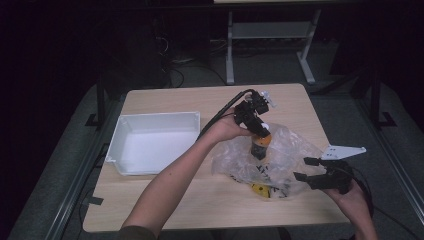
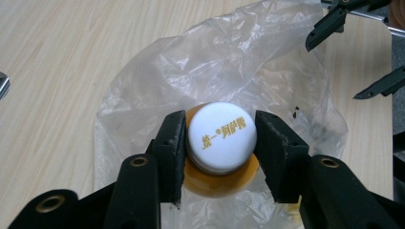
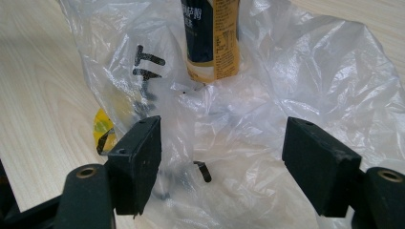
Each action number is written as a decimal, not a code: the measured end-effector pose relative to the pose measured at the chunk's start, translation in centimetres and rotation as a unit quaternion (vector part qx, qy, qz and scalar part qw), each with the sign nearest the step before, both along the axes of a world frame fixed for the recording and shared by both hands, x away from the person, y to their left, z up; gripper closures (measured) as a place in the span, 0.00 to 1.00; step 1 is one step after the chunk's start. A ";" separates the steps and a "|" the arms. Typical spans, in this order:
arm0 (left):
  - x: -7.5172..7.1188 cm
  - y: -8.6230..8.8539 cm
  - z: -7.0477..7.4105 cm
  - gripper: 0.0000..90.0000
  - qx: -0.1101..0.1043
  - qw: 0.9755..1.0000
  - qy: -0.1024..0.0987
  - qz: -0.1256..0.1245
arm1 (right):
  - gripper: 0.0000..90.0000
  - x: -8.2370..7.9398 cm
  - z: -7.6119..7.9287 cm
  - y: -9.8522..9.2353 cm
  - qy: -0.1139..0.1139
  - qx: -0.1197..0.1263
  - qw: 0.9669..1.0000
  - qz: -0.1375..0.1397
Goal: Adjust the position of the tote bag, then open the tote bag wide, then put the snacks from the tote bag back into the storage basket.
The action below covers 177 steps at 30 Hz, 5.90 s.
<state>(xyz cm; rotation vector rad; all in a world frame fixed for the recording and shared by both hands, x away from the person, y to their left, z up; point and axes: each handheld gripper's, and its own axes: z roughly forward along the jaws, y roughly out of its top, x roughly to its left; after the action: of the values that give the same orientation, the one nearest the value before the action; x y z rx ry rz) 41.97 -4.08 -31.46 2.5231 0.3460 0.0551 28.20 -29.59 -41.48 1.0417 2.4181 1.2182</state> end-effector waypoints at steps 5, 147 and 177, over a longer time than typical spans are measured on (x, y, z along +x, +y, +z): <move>0.0 0.0 -0.1 0.62 0.014 1.000 -0.002 0.000 | 0.32 0.1 0.0 0.2 -0.001 -0.003 1.000 0.003; -4.4 17.1 10.9 0.66 0.005 0.989 -0.068 0.127 | 0.27 0.8 0.5 1.5 -0.009 -0.017 1.000 -0.009; -3.9 21.4 8.6 0.66 0.017 0.984 -0.054 0.168 | 0.27 0.6 0.5 1.4 -0.012 -0.012 1.000 -0.010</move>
<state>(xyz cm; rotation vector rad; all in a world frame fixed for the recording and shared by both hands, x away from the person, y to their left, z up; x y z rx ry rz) 38.06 17.37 -22.83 2.4556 0.7288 0.3292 28.81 -28.14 -40.97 1.0366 2.3921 1.1851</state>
